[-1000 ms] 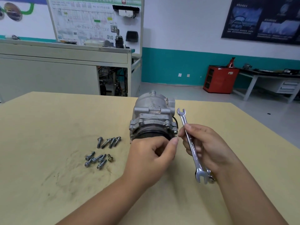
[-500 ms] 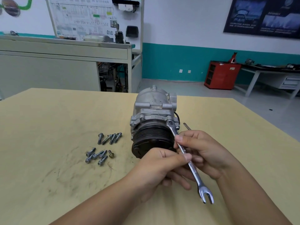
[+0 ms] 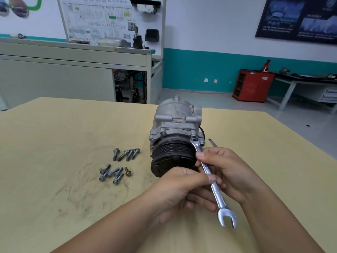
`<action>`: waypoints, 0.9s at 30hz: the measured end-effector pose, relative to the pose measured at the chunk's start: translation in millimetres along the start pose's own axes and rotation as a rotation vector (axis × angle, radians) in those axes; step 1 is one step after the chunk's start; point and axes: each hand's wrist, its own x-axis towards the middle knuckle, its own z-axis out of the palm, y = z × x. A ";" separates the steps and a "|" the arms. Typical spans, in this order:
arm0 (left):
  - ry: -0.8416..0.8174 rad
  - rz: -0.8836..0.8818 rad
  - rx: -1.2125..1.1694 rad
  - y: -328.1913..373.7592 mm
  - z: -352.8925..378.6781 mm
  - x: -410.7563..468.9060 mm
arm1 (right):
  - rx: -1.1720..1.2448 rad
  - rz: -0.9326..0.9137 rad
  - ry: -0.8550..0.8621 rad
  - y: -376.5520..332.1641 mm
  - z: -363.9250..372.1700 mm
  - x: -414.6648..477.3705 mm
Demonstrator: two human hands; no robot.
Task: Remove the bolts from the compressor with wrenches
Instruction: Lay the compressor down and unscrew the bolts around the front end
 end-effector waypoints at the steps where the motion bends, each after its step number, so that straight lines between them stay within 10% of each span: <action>1: -0.001 0.000 -0.009 0.4 -0.1 0.0 | -0.001 -0.001 0.008 0.1 0.0 0.2; 27: 0.006 -0.030 -0.078 1.1 3.4 -1.3 | -0.095 -0.046 0.174 0.5 8.4 0.0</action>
